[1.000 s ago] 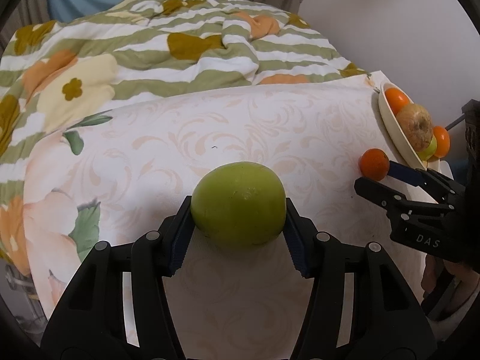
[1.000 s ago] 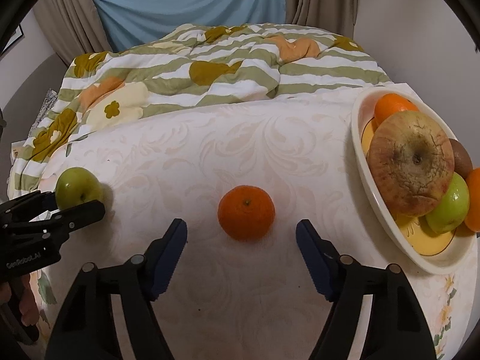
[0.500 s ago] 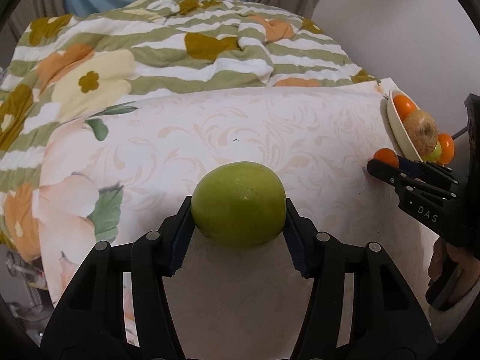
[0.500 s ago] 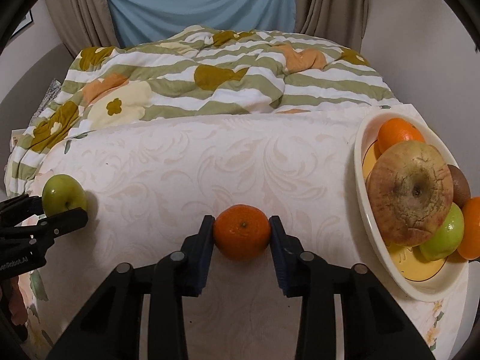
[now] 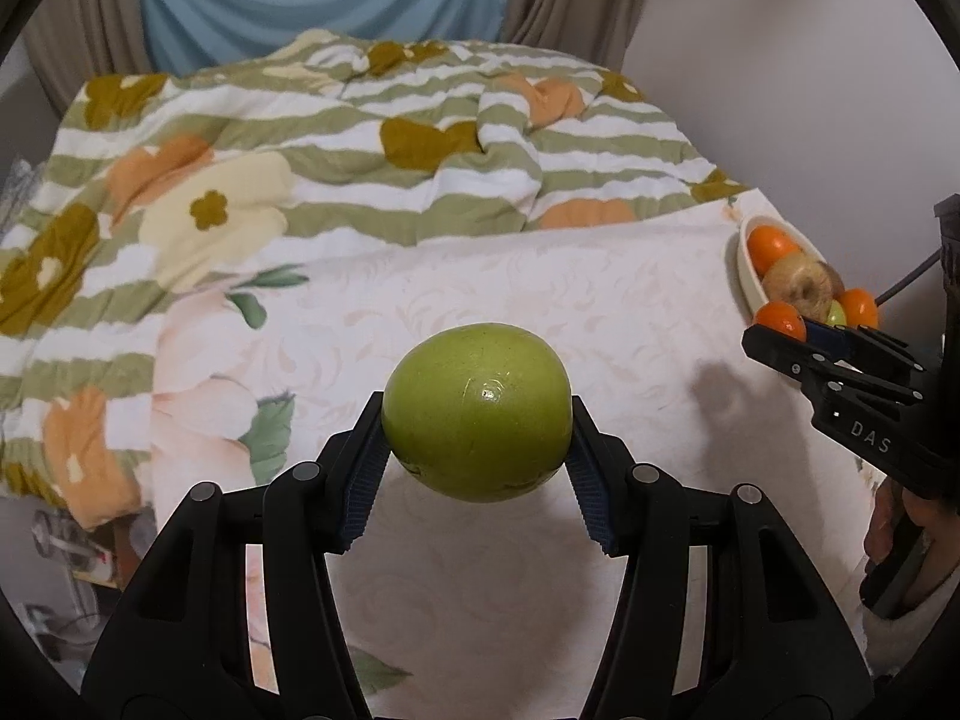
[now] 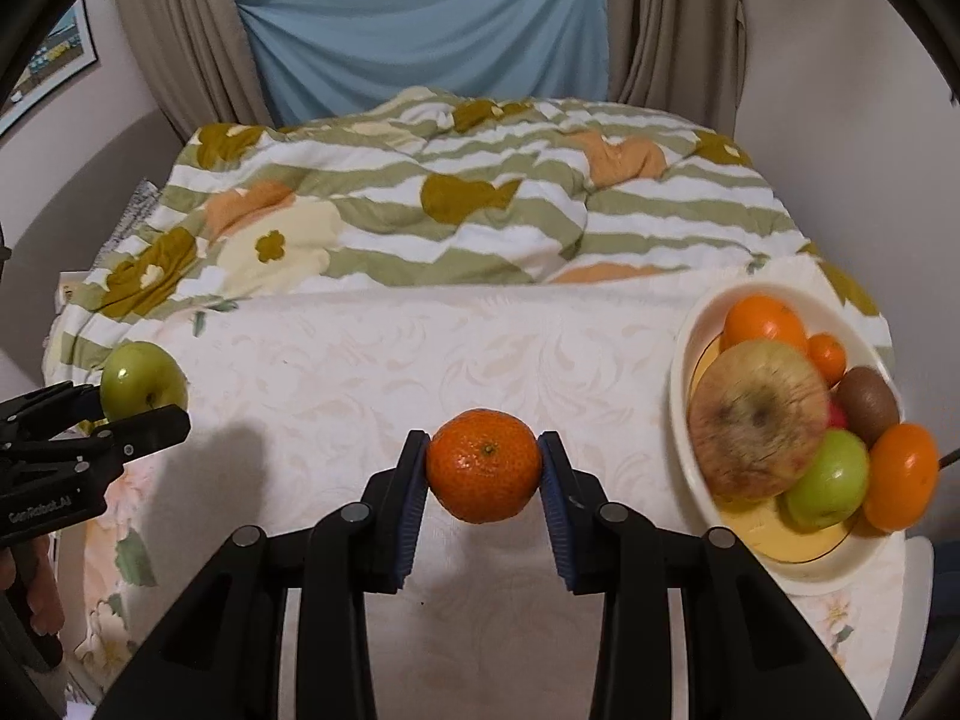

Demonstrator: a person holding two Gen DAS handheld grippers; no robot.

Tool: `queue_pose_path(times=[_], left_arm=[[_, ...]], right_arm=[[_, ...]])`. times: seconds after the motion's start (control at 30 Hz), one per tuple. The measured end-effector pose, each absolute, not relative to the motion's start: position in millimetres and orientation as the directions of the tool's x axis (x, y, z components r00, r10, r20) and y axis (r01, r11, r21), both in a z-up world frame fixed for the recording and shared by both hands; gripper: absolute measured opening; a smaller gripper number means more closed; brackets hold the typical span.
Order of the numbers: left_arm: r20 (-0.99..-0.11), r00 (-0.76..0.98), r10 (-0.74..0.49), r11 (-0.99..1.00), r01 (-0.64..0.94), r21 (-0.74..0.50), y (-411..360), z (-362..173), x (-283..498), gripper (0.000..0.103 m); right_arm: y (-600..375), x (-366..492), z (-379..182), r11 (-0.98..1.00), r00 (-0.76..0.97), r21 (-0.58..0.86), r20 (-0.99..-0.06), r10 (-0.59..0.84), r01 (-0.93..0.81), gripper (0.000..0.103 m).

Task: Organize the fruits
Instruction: 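Carry the green apple onto the duck plate and open the left gripper while the right carries the tangerine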

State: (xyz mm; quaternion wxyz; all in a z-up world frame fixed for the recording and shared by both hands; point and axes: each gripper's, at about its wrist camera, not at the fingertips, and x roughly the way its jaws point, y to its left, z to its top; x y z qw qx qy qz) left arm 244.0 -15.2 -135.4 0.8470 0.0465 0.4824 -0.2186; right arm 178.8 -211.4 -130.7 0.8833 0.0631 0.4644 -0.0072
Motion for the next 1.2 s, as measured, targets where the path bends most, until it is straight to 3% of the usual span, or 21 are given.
queue_pose_path(times=[0.57,1.2], left_arm=[[-0.771,0.537,-0.343,0.911,0.389,-0.134,-130,-56,210,0.063],[-0.798,0.433,-0.419,0.834,0.531,-0.151,-311,-93,215,0.063]], right_arm=[[-327,134,-74,0.992,0.611,0.114,-0.789,0.062,0.046,0.033],[-448,126,-85,0.99,0.615,0.11,-0.788,0.035,0.085,0.033]])
